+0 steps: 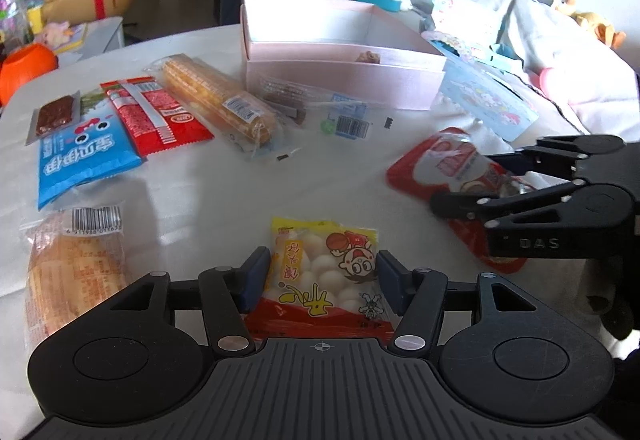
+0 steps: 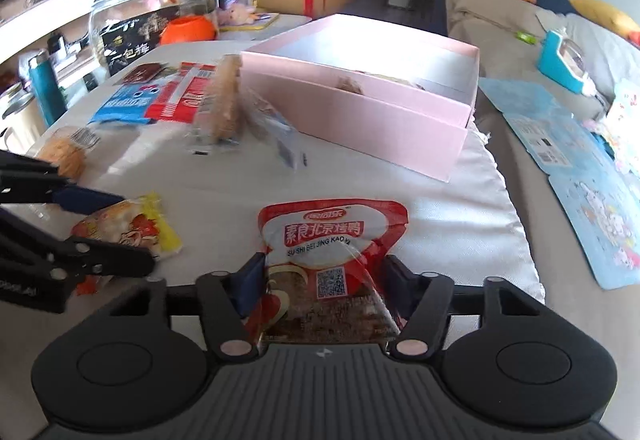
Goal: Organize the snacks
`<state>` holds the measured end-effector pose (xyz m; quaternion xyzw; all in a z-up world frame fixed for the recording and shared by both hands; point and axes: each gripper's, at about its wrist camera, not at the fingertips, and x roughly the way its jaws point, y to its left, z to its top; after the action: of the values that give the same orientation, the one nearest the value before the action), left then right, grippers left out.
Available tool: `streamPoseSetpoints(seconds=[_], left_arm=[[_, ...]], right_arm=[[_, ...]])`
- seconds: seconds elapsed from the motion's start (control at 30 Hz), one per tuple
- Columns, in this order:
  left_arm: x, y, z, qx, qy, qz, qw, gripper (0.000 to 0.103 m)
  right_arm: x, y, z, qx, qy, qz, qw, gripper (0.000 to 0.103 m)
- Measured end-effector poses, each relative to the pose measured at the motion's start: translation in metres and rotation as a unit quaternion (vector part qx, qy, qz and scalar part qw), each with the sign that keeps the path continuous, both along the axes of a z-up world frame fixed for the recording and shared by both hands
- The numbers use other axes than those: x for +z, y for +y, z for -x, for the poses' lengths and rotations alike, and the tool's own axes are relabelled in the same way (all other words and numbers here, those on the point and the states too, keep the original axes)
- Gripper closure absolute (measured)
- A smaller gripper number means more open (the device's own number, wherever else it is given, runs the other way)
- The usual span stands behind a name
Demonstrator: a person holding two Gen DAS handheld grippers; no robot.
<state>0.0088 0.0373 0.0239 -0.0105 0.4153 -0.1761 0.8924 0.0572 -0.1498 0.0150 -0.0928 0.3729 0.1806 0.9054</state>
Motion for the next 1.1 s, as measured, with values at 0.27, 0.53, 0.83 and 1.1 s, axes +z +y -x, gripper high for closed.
streamPoseSetpoints(seconds=[0.27,0.53,0.83,1.1], left_arm=[[0.068,0.007,-0.020,-0.019,-0.078,0.078,0.9937,0.041],[0.135,-0.001,-0.132,-0.005,-0.147,0.134,0.9800,0.038],[0.085,0.039,-0.171,0.036,-0.092,0.156,0.9828,0.047],[0.064,0.101,-0.098,0.117,-0.068,0.094,0.9864,0.047]], right_arm=[[0.069,-0.035,0.007,-0.013,-0.064,-0.073,0.995,0.044],[0.180,-0.040,-0.077,-0.030,-0.153,-0.139,0.978,0.040],[0.142,-0.022,-0.172,-0.063,-0.092,-0.103,0.988,0.024],[0.083,-0.030,-0.138,-0.037,-0.048,-0.087,0.994,0.024]])
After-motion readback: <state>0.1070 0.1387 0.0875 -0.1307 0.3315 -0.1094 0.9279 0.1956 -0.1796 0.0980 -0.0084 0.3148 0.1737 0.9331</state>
